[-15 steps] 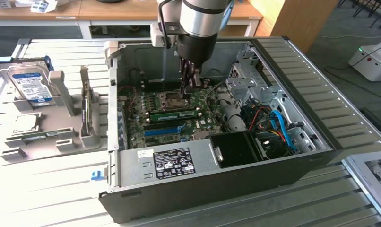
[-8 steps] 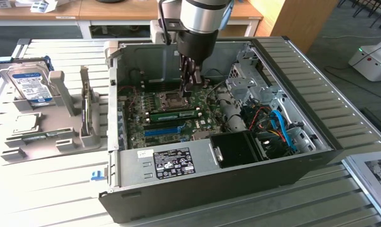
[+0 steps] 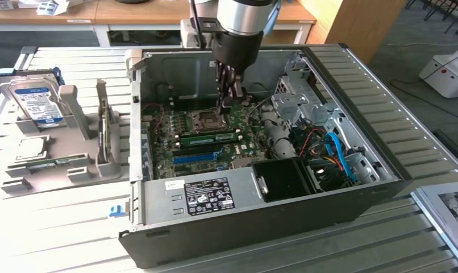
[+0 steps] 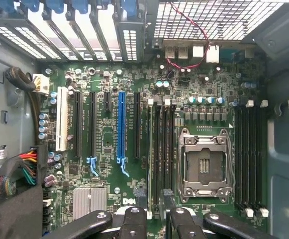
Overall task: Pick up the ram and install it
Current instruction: 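Insert the ram into the slot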
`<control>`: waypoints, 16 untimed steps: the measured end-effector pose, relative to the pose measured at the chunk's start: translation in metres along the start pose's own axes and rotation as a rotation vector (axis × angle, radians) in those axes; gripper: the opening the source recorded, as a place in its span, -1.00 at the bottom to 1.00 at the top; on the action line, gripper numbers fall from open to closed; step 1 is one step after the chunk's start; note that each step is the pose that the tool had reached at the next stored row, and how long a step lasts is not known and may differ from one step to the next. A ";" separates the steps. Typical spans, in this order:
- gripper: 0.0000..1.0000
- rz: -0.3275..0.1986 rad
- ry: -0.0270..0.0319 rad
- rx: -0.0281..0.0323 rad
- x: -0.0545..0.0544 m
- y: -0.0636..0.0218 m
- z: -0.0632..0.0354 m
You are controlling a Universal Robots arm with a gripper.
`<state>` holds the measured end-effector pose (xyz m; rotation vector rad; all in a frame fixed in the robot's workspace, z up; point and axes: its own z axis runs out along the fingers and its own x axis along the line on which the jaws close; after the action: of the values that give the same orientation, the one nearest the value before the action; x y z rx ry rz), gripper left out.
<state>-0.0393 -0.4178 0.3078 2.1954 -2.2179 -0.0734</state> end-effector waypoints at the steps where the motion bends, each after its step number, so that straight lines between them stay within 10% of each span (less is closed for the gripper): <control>1: -0.49 0.000 0.0000 -0.0001 0.000 0.0001 -0.0010; 16: -0.49 0.000 -0.0001 -0.0003 0.000 0.0006 -0.0130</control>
<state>-0.0393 -0.4178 0.3208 2.1953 -2.2177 -0.0738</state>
